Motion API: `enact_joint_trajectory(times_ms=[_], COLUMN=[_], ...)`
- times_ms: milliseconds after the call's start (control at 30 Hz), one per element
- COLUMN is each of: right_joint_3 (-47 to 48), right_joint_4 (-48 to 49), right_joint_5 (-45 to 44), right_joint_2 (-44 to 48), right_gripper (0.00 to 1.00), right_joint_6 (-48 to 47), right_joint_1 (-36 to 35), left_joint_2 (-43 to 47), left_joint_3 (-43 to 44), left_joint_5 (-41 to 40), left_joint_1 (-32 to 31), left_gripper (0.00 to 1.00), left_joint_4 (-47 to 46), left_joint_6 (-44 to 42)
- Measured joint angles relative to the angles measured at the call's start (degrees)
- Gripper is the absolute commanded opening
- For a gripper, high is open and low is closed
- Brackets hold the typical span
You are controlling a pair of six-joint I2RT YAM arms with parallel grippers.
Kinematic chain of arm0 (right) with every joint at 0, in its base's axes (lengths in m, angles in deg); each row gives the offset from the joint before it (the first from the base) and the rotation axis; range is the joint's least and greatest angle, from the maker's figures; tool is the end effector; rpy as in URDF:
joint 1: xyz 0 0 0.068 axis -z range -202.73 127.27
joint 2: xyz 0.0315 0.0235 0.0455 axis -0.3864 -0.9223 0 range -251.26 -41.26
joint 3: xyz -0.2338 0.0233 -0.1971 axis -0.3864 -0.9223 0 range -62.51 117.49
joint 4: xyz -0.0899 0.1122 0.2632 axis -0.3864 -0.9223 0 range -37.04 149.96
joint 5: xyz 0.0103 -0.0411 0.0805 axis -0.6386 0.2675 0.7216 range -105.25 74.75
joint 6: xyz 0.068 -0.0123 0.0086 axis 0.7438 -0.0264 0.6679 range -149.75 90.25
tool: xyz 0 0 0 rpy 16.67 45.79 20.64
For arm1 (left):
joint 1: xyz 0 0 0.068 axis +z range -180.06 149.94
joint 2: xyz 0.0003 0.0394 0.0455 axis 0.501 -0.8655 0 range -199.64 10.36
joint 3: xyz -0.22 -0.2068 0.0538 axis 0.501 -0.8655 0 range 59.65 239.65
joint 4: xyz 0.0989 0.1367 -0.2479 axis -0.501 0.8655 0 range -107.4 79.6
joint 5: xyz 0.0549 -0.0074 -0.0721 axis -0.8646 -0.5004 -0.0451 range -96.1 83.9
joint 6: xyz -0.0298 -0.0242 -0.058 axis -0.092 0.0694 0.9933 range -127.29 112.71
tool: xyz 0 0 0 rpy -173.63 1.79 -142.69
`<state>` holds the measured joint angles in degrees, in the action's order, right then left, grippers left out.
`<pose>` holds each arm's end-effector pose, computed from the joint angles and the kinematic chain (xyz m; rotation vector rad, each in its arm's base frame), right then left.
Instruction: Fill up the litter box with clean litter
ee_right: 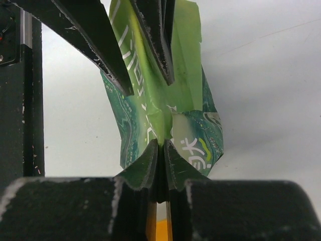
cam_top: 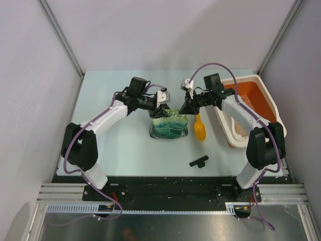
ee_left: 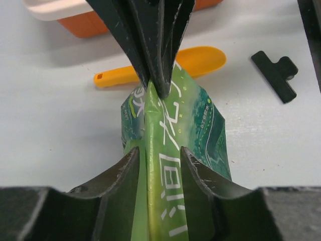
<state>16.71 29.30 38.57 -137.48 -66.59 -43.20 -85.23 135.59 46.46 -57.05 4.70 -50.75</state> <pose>0.3733 0.1880 0.3050 -1.3852 1.6640 0.9503 0.3532 -0.2302 0.2993 1.5532 1.4137 -0.8704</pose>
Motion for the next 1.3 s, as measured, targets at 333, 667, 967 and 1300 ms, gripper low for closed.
enact_joint_trajectory(times_ms=[333, 667, 967, 1300], right_joint_3=[0.98, 9.46, 5.09, 4.04], right_joint_4=[-3.32, -14.84, -7.30, -1.20], right_joint_5=[0.13, 1.73, -1.42, -4.04], right_joint_2=[0.00, -1.53, 0.00, -0.04], right_gripper=[0.03, 0.52, 0.48, 0.34], right_joint_6=[-2.67, -9.27, -10.47, -10.32], right_joint_1=[0.28, 3.65, -6.40, -6.45], left_joint_2=[1.31, 2.23, 2.23, 2.23], left_joint_3=[-2.78, -4.22, -4.22, -4.15], left_joint_5=[-1.27, -0.92, -0.87, -0.92], left_joint_1=[0.13, 0.28, 0.26, 0.26], left_gripper=[0.00, 0.00, 0.00, 0.00], left_joint_4=[-1.62, -2.75, -2.64, -2.71], left_joint_6=[-0.61, -0.46, 0.98, 1.66])
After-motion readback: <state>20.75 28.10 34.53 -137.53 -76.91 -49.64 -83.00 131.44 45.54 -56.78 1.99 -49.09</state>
